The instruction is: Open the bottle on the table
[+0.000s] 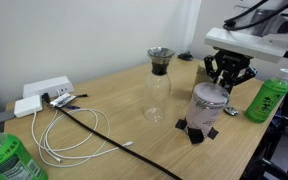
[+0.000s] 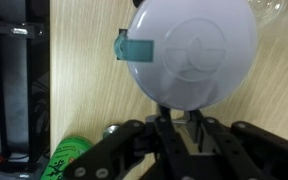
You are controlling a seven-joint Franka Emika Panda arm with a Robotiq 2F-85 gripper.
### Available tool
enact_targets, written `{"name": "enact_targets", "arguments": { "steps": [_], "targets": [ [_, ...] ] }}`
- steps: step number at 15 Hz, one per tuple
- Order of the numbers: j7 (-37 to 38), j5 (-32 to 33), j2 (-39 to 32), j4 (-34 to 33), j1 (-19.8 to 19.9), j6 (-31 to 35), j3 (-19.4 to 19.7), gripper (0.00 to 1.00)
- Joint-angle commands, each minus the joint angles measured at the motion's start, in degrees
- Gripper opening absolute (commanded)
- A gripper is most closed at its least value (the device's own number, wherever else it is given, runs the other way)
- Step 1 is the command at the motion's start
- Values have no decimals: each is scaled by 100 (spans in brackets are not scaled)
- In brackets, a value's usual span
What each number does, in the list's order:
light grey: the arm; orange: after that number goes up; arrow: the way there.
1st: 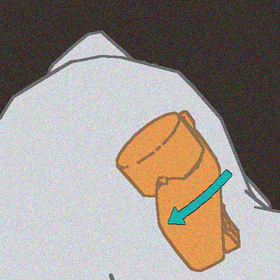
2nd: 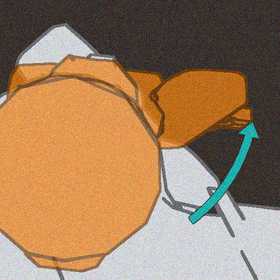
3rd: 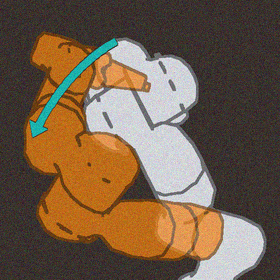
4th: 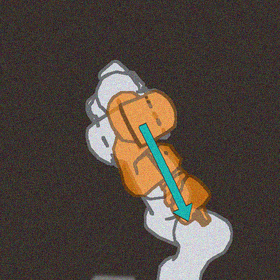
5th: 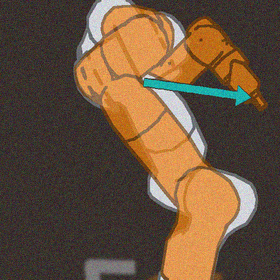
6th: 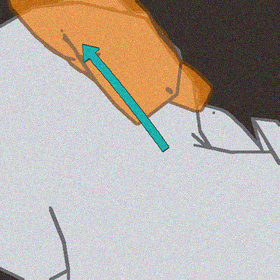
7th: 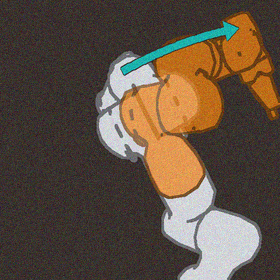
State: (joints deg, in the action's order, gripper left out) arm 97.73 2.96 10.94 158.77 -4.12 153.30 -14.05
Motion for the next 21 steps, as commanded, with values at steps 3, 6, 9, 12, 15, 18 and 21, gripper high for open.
{"name": "enact_targets", "arguments": {
  "steps": [3, 6, 9, 12, 15, 18, 21],
  "targets": [
    [-194, -70, 93, 43, -90, -237, 39, 6],
    [-106, 55, 93, 27, -49, -242, 2, 6],
    [-28, 178, 101, -9, -15, -305, -35, 6],
    [-46, 215, 104, -43, -28, -373, -33, 6],
    [-39, 256, 130, -81, -27, -420, -43, 6],
    [-47, 287, 175, -108, -35, -460, -52, 6],
    [-45, 314, 211, -135, -37, -509, -63, 6]
  ]
}}
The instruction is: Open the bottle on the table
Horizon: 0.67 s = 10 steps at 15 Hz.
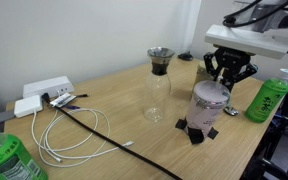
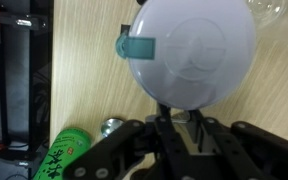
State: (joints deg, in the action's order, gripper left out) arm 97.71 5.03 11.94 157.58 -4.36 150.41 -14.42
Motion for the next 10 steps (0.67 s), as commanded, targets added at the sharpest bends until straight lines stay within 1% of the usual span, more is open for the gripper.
{"name": "enact_targets", "arguments": {
  "steps": [1, 10],
  "targets": [
    [-43, 111, 109, -24, -16, -230, -29, 6],
    [-18, 223, 172, -103, -46, -303, -73, 6]
  ]
}}
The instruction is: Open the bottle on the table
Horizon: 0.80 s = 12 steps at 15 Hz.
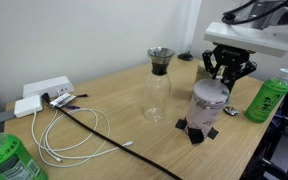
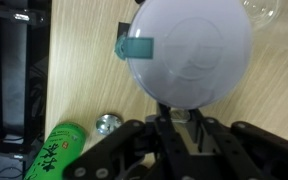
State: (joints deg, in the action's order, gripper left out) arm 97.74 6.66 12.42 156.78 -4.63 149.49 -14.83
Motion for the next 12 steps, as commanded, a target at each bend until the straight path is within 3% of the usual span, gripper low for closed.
{"name": "enact_targets", "arguments": {
  "steps": [1, 12],
  "targets": [
    [-18, 57, 134, -24, -20, -222, -35, 6],
    [4, -15, 244, -69, -60, -333, -41, 6]
  ]
}}
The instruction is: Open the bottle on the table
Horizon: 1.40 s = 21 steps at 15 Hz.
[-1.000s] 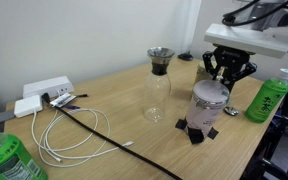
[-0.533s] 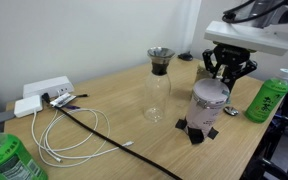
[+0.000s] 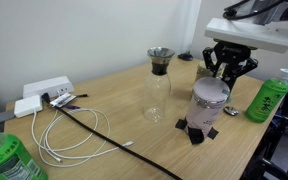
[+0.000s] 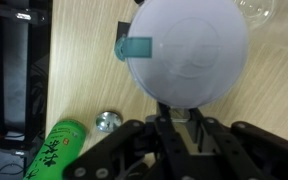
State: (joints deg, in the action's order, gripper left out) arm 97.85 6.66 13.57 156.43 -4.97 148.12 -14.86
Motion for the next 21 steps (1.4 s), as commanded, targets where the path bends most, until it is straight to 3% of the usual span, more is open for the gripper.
{"name": "enact_targets", "arguments": {
  "steps": [1, 21],
  "targets": [
    [9, 3, 139, -39, -22, -203, -44, 6],
    [457, 416, 542, -177, 53, -649, -272, 6]
  ]
}}
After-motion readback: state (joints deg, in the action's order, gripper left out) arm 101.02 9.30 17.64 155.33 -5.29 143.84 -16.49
